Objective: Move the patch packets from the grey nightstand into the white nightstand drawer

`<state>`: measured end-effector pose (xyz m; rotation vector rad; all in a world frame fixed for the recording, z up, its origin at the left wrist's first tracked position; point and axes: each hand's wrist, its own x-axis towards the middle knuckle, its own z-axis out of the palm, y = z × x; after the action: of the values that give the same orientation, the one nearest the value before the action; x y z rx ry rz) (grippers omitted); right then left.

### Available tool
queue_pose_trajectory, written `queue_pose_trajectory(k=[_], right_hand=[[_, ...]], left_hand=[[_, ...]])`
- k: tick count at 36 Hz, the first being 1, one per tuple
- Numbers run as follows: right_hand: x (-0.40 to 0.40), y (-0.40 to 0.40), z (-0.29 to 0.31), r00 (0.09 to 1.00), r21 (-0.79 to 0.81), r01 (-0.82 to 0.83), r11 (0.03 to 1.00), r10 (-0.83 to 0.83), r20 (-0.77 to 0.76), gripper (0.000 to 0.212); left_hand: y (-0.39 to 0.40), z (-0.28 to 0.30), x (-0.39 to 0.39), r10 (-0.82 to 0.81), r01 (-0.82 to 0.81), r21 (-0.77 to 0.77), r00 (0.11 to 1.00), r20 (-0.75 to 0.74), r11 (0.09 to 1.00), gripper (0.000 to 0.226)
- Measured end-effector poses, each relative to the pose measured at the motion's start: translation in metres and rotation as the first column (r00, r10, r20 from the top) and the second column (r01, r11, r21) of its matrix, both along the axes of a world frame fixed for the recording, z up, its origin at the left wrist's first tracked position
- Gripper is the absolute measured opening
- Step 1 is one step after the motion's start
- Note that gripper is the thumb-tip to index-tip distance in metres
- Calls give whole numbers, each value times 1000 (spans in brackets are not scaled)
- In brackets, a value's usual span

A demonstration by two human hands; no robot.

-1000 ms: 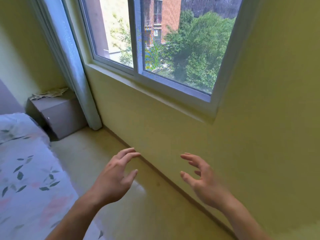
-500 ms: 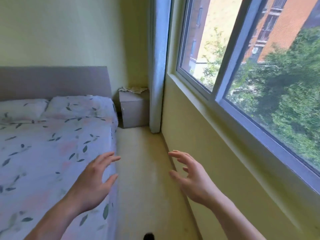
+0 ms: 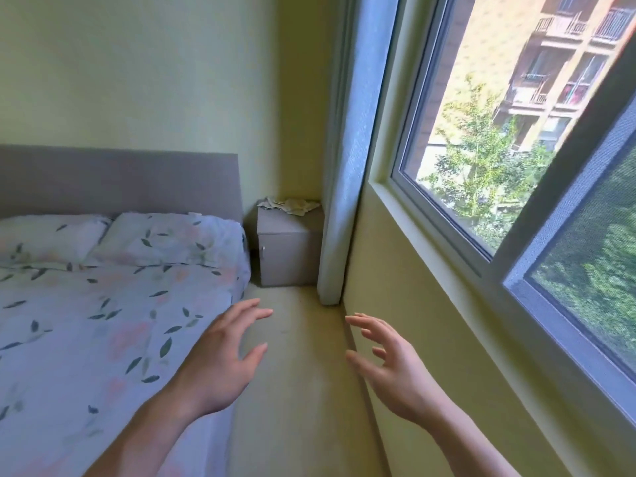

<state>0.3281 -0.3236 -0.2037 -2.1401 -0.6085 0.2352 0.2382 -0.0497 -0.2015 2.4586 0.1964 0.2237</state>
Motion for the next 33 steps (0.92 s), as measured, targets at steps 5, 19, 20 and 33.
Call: queue_pose_trajectory(k=[5, 19, 20, 33], right_hand=[[84, 29, -7, 1000, 10, -17, 1000, 17, -17, 47], [355, 116, -23, 992, 42, -118, 992, 119, -34, 46], [374, 124, -22, 990, 36, -134, 990, 135, -29, 46], [567, 273, -28, 950, -17, -309, 951, 307, -61, 47]], left_hand=[[19, 2, 81, -11, 11, 28, 1000, 9, 1000, 45], [102, -3, 317, 99, -98, 40, 995, -11, 994, 41], [108, -1, 331, 119, -119, 38, 993, -7, 992, 41], [230, -28, 471, 282, -282, -6, 958, -47, 959, 41]])
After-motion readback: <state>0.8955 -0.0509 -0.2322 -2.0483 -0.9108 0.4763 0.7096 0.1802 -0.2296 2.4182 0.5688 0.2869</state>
